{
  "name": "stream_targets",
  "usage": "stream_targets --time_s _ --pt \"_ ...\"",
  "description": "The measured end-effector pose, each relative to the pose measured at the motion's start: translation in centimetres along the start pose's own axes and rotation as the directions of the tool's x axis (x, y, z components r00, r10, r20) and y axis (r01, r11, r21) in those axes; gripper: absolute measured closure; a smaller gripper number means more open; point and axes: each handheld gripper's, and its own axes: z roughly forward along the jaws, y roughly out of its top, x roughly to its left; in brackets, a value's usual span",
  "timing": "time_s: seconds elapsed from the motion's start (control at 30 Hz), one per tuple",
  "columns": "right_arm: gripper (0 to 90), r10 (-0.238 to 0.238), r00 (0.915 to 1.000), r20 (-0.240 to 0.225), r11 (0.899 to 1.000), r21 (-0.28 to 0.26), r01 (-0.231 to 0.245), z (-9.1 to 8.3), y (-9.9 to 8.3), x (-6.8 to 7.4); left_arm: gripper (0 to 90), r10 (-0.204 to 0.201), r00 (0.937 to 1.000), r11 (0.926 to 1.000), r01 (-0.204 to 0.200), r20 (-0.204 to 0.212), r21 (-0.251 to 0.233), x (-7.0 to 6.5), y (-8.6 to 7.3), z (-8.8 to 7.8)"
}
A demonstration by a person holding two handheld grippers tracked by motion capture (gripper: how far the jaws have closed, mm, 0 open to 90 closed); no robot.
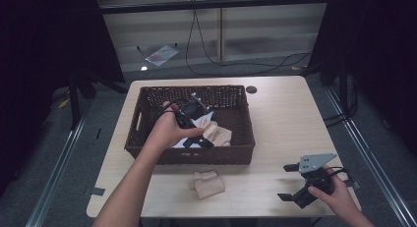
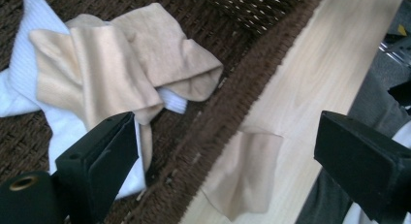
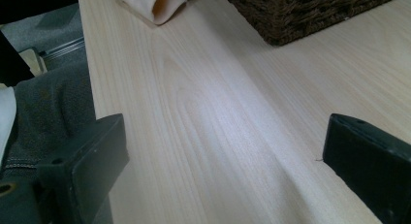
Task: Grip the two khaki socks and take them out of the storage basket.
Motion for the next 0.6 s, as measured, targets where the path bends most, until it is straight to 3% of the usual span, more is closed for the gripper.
stream_targets --time_s 0.37,0.6 --pt "2.2 -0.002 1.0000 -0.001 1.000 0.002 0.002 0.0 0.0 0.0 8.3 -0.044 0.9983 0.9987 0.043 -0.037 -0.026 2.8 0.1 1.2" --pt "2.2 -0.002 1.0000 -0.003 1.000 0.002 0.002 0.0 0.0 0.0 8.3 -0.071 0.9966 0.9974 0.071 -0.040 -0.012 4.0 0.2 2.1"
